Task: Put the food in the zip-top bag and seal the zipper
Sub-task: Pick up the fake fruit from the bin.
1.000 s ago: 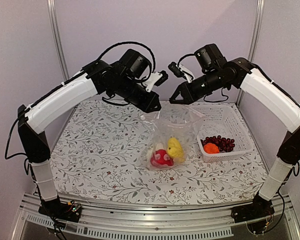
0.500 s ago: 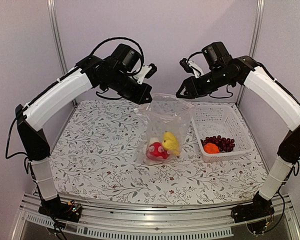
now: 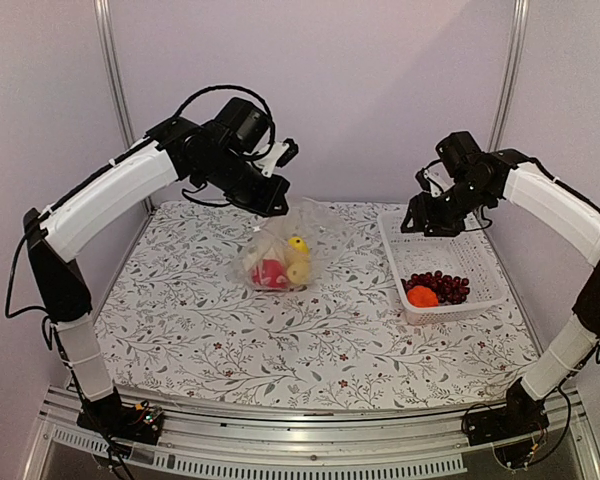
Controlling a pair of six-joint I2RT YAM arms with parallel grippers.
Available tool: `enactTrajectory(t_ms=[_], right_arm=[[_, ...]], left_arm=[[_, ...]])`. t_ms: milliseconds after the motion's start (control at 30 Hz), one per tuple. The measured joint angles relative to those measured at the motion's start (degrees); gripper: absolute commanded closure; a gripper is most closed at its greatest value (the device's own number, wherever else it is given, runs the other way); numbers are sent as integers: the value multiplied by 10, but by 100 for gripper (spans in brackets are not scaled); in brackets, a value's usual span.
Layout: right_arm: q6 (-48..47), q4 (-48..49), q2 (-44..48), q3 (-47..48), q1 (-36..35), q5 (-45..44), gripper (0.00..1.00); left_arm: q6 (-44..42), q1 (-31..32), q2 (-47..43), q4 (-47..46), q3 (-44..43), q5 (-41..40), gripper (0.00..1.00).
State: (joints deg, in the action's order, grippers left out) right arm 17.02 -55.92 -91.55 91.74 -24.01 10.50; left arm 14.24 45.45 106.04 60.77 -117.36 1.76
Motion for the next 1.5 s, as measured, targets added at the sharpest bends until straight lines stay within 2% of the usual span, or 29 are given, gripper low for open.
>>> enactTrajectory(t_ms=[267,567,733,933,1267,1367,1500], right_arm=[[41,-19,-6,-106,0,4,25],[49,-23,-6,-132,15,-2,22],[51,-24,-10,-161,23,5,14],[53,-20,-30,-177,23,6,10],[52,11,-73,-198,36,3,10],[51,19,-81,-205,38,2,14],[48,27,-91,-206,38,-2,25]], left_arm=[[1,-1,0,-1,1,-5,100],[4,-1,-2,-5,23,-1,100],[4,-2,-2,-6,23,3,100],[4,-2,-2,-7,24,6,99],[5,-3,-2,-10,25,14,99],[5,-3,-2,-11,25,16,99],[6,-4,-2,-11,25,19,99]])
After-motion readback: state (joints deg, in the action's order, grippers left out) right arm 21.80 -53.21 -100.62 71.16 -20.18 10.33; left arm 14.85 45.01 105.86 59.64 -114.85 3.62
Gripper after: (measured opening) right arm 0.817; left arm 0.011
